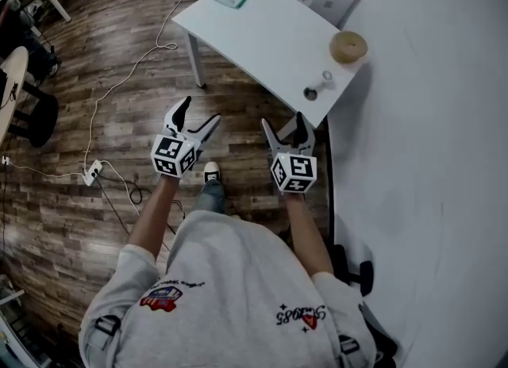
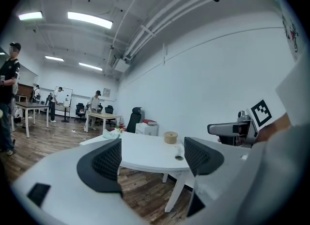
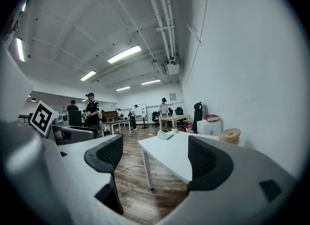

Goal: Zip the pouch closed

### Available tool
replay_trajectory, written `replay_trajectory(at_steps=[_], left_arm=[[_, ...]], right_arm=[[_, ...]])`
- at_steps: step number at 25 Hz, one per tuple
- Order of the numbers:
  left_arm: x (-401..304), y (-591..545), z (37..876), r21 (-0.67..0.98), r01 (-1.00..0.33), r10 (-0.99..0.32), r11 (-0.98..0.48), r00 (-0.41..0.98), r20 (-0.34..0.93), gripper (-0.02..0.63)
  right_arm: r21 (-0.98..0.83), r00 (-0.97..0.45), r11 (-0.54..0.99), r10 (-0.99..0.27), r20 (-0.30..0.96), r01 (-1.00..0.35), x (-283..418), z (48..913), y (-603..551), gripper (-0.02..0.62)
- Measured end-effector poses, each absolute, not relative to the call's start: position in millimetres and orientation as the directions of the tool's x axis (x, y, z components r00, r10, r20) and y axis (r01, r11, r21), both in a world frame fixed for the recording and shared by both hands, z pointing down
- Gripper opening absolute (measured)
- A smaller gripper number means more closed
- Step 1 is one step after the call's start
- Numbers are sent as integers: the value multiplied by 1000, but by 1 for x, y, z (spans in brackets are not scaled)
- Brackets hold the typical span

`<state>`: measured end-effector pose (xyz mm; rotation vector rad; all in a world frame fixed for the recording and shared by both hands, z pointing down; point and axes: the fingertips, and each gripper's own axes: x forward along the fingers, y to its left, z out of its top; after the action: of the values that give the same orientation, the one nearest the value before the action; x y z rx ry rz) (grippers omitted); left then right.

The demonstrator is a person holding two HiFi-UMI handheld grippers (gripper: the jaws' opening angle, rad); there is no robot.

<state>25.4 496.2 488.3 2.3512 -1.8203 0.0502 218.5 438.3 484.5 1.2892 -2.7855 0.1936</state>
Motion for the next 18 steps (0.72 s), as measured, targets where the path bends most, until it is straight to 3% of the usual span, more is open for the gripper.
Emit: replay_trajectory(at_steps=[18], left_arm=[[-105, 322, 484, 50, -932, -916, -360, 363, 168, 399]], right_arm=[[-42, -579, 579, -806, 125, -814, 75, 470, 282, 408]])
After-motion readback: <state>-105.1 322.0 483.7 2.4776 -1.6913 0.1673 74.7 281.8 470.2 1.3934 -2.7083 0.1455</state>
